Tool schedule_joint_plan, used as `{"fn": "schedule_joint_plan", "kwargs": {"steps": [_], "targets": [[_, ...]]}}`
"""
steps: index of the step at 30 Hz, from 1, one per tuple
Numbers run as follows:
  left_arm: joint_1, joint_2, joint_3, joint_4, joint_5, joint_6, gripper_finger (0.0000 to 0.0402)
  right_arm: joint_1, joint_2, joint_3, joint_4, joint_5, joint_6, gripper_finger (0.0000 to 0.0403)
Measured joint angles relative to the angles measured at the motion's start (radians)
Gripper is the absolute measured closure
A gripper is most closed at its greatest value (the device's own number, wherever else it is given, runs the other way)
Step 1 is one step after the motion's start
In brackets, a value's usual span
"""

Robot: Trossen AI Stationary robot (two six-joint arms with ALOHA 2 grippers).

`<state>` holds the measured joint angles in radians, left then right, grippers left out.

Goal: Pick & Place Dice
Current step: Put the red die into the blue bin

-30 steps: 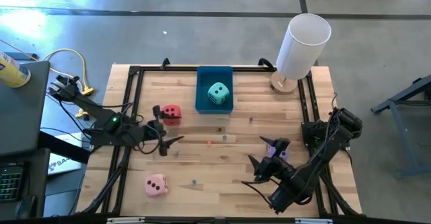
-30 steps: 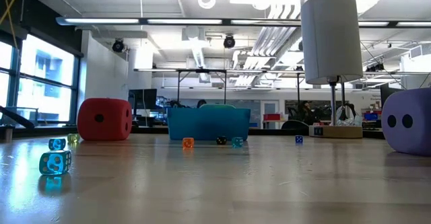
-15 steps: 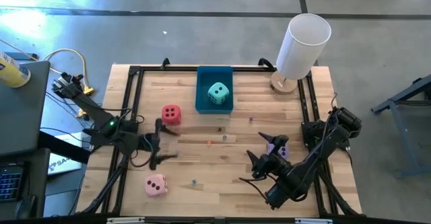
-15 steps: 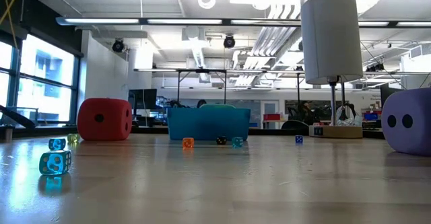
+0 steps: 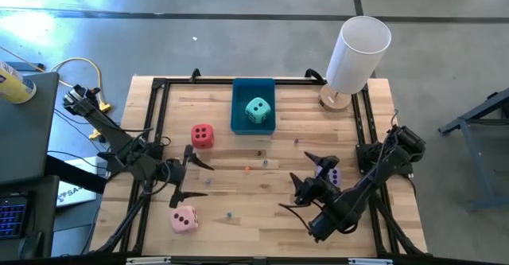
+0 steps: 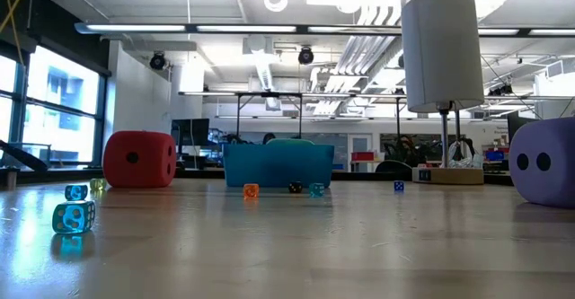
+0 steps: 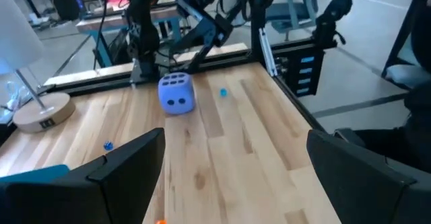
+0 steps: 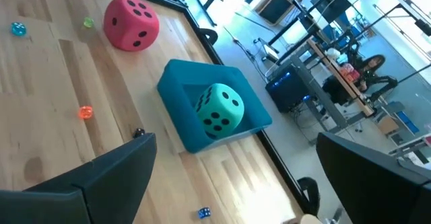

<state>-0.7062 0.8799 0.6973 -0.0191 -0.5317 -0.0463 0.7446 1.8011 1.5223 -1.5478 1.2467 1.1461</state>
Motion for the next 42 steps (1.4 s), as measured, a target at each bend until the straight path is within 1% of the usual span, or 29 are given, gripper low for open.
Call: {"fn": "schedule_joint_plan", "kwargs": {"steps": [3,4,6,9,10,12,15,20,26,35,39,42], "targets": [[0.0,0.0,0.0,-0.039,-0.008,-0.011,0.0048,-0.001,0.0,0.0,0.0,-0.007,0.0,0.0003],[-0.001,0.0,0.0,-0.059,-0.029,-0.013,0.0048,-0.001,0.0,0.0,0.0,-0.007,0.0,0.0003],[0.002,0.0,0.0,-0.124,-0.108,-0.04,0.0048,-0.001,0.0,0.0,0.0,-0.009,0.0,0.0003],[0.02,0.0,0.0,-0.287,-0.284,-0.138,0.0048,-0.001,0.0,0.0,0.0,-0.019,0.0,0.0003],[0.029,0.0,0.0,-0.349,-0.32,-0.175,0.0048,-0.001,0.0,0.0,0.0,-0.019,0.0,0.0003],[0.054,0.0,0.0,-0.458,-0.336,-0.237,0.0048,-0.001,0.0,0.0,0.0,-0.019,0.0,0.0003],[0.096,0.0,0.0,-0.575,-0.331,-0.304,0.0048,-0.001,0.0,0.0,0.0,-0.018,0.0,0.0003],[0.18,0.0,0.0,-0.675,-0.33,-0.359,0.0048,-0.001,0.0,0.0,0.0,-0.018,0.0,0.0003],[0.304,0.0,0.0,-0.765,-0.237,-0.381,0.0048,-0.001,0.0,0.0,0.001,-0.015,0.0,0.0003],[0.482,0.0,0.0,-0.765,-0.101,-0.32,0.0048,-0.001,0.0,0.0,0.003,-0.015,0.001,0.0003],[0.538,0.001,0.0,-0.762,-0.014,-0.317,0.0048,-0.001,0.0,0.0,0.003,-0.015,0.001,0.0003],[0.567,0.001,0.0,-0.762,0.004,-0.317,0.0048,-0.001,0.0,0.0,0.003,-0.015,0.001,0.0003]]}}
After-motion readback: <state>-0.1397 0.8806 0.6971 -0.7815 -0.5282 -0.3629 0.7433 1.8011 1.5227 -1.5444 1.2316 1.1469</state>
